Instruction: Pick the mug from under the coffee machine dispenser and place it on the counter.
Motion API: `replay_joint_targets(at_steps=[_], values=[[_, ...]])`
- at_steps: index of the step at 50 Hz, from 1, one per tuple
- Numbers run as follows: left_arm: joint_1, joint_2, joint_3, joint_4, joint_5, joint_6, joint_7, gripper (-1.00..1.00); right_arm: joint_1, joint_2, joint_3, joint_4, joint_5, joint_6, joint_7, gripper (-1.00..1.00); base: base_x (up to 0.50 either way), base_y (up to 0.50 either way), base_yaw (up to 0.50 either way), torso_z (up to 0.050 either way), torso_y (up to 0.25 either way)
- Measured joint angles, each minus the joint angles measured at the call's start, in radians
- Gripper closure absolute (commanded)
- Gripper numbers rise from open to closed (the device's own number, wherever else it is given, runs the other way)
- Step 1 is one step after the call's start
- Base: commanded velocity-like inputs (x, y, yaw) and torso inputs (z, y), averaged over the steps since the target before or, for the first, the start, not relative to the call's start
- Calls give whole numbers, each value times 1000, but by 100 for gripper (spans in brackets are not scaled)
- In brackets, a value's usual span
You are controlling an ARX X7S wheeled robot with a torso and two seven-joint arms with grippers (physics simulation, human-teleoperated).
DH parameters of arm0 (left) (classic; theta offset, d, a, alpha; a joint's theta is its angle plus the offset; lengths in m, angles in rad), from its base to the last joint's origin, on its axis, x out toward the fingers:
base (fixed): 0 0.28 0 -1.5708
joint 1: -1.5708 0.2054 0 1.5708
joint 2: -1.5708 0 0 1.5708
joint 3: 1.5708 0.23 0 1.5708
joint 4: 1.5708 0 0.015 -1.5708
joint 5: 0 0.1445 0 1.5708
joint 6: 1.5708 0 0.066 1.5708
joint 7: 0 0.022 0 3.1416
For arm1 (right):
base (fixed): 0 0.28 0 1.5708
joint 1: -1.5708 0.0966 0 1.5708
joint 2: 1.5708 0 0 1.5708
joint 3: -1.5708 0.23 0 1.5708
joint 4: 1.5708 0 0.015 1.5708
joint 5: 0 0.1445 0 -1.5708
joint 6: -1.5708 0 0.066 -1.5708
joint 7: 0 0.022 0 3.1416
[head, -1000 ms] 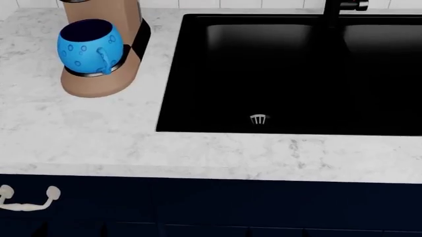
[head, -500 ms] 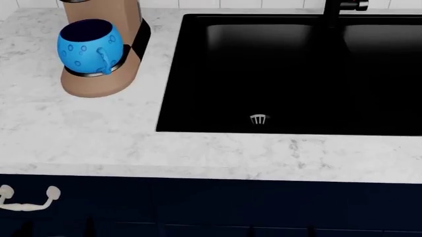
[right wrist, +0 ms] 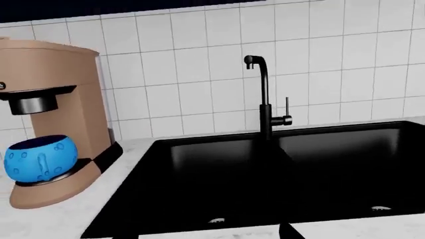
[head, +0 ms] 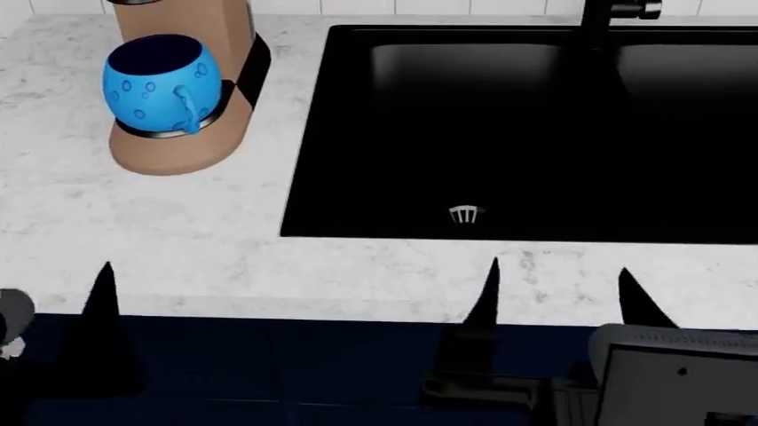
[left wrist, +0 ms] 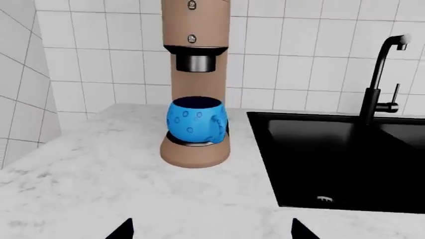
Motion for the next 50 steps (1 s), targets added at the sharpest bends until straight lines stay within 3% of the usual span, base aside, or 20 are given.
replay_joint_targets(at_steps=[4, 10, 20, 31, 44, 50], values=[[-100, -26, -87, 37, -298, -126, -198, -100, 77, 18, 63, -74, 135, 137, 71, -100, 0, 0, 0, 0, 0], [-231, -104, -118, 37, -718, -192, -522, -100, 183, 75, 142, -140, 400, 270, 239, -100, 0, 0, 0, 0, 0], [-403, -262, -90, 44, -1161, -131, -876, -100, 339, 185, 216, -185, 821, 356, 534, -100, 0, 259, 0, 0, 0], [-487, -373, -58, 60, -1331, -48, -1016, -100, 421, 247, 241, -204, 1040, 373, 689, -100, 0, 500, 0, 0, 0], [-514, -426, -28, 71, -1372, -1, -1056, -100, 453, 274, 248, -212, 1125, 372, 749, -100, 0, 496, 0, 0, 0], [-520, -439, -16, 75, -1376, 16, -1063, -100, 460, 278, 249, -216, 1151, 368, 764, -100, 0, 109, 0, 0, 0]])
